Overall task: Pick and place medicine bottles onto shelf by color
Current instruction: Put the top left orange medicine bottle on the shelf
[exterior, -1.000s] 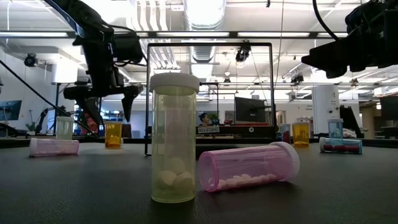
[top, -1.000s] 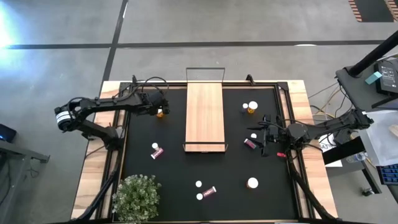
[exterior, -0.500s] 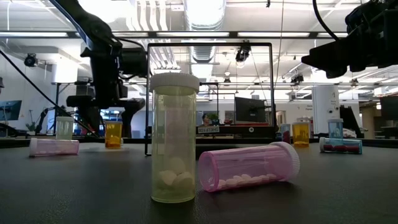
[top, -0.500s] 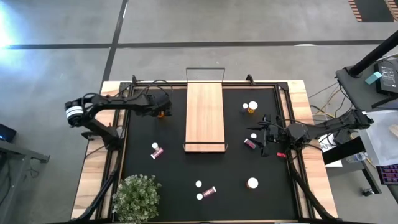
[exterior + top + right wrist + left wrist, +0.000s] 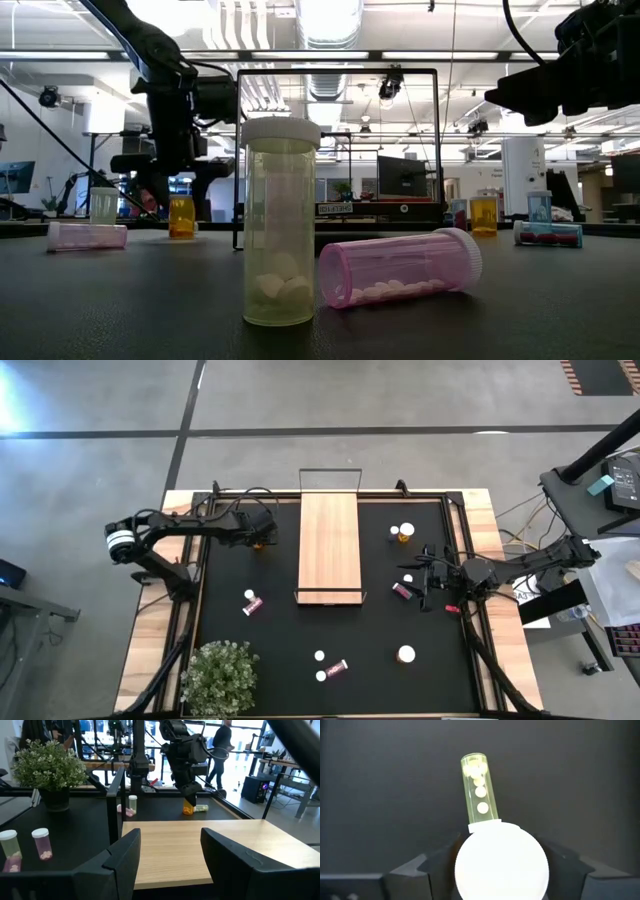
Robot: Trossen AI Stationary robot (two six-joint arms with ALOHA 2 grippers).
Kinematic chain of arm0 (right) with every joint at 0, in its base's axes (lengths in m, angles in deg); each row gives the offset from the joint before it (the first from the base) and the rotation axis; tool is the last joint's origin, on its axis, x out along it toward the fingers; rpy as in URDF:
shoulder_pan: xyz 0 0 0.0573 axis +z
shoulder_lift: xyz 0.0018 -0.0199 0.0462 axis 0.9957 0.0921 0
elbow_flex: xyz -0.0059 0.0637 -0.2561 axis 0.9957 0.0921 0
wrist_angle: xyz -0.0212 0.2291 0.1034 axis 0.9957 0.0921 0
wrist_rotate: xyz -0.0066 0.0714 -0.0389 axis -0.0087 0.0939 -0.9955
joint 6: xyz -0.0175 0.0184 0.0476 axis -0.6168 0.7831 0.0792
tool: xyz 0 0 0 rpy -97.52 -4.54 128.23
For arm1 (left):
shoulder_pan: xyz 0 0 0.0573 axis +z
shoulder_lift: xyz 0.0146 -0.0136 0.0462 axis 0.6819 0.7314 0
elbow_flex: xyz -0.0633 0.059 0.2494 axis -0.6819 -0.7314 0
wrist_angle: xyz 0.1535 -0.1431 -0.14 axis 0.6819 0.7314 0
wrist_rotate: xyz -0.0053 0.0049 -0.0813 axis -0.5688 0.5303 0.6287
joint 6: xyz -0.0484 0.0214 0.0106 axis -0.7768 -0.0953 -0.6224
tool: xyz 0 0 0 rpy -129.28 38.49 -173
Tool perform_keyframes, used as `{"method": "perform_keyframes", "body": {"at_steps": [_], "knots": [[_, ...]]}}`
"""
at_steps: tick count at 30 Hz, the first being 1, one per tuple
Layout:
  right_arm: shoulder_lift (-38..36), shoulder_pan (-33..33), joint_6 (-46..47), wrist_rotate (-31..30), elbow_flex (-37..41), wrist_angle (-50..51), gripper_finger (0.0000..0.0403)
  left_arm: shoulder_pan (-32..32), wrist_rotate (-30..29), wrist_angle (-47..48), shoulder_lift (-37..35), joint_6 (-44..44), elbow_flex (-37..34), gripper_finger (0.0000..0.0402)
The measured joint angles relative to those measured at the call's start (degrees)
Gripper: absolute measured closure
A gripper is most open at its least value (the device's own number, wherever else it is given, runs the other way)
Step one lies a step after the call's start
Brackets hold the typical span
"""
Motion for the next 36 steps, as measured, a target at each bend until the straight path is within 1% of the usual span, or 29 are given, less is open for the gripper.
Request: {"method": "perform_keyframes", "body": {"at_steps": [4,9,15,21,26,36], "knots": [[0.0,0.0,0.0,0.0,0.0,0.0,0.0204,0.0,-1.0,0.0,0.0,0.0,0.0,0.0194],[0.0,0.0,0.0,0.0,0.0,0.0,0.0204,0.0,-1.0,-0.2,0.0,2.6,0.0,0.0204],[0.0,0.0,0.0,0.0,0.0,0.0,0.0204,-0.1,-1.0,-0.4,0.0,2.9,0.0,0.0215],[0.0,0.0,0.0,0.0,0.0,0.0,0.0204,-0.3,-1.0,-0.4,0.0,3.2,0.6,0.0219],[0.0,0.0,0.0,0.0,0.0,0.0,0.0204,-0.9,-1.0,-0.4,0.0,8.2,3.3,0.0219],[0.0,0.0,0.0,0.0,0.0,0.0,0.0204,-1.5,-0.7,-0.7,0.3,18.4,11.3,0.0220]]}}
